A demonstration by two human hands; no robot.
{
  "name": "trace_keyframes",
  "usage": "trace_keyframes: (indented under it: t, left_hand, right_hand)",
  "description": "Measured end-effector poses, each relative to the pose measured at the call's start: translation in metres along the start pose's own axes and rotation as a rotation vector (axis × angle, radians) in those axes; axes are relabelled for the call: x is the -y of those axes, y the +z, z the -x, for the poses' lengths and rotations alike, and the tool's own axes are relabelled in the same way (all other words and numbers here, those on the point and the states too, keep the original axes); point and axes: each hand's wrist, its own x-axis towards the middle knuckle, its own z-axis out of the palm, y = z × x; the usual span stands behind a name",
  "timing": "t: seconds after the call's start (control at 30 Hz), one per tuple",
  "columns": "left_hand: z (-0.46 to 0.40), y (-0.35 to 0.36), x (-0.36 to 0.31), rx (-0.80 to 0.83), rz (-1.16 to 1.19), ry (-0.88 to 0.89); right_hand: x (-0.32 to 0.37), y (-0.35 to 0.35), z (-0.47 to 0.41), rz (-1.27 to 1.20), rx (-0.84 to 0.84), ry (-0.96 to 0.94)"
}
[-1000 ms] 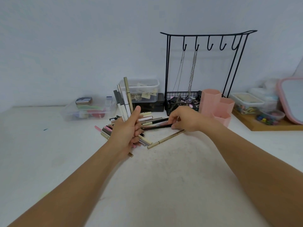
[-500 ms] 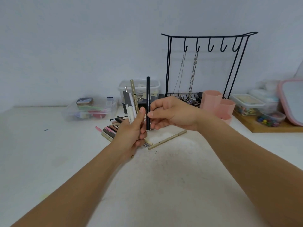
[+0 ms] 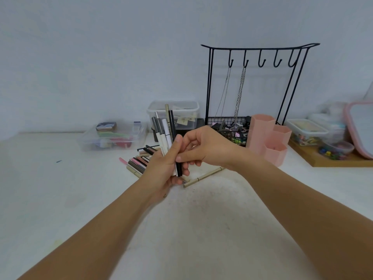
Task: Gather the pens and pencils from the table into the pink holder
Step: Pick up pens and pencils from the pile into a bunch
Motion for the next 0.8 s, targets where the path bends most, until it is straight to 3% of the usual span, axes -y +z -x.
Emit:
trace_keyframes:
  t: [0.13,0.2,0.33,0.57,0.8]
  left_hand:
    - [-0.003,-0.003,0.0,-0.026,-0.047,-0.001]
    - [-0.006,-0.004,-0.003,-0.049,-0.053,0.025]
    - [-0.009,-0.011,-0.004,-0.086,-0.096,0.014]
    - [-0.01,-0.009,-0.002,-0.124,-0.109,-0.03]
    - [-0.009,-0.01,-0.003,-0.108,-0.069,-0.021]
  right_hand:
    - [-0.002,-0.003,0.0,-0.006,0.019,-0.013]
    - [-0.007,-0.018,0.001,-0.013,-0.072,0.043]
    - [-0.044,-0.056,-0.002,0.552,-0.285,0.078]
    - [-0.079,-0.059,-0.005,0.75,-0.202,0.142]
    - [-0.085,-0.059,-0.007,0.791,-0.168,0.139]
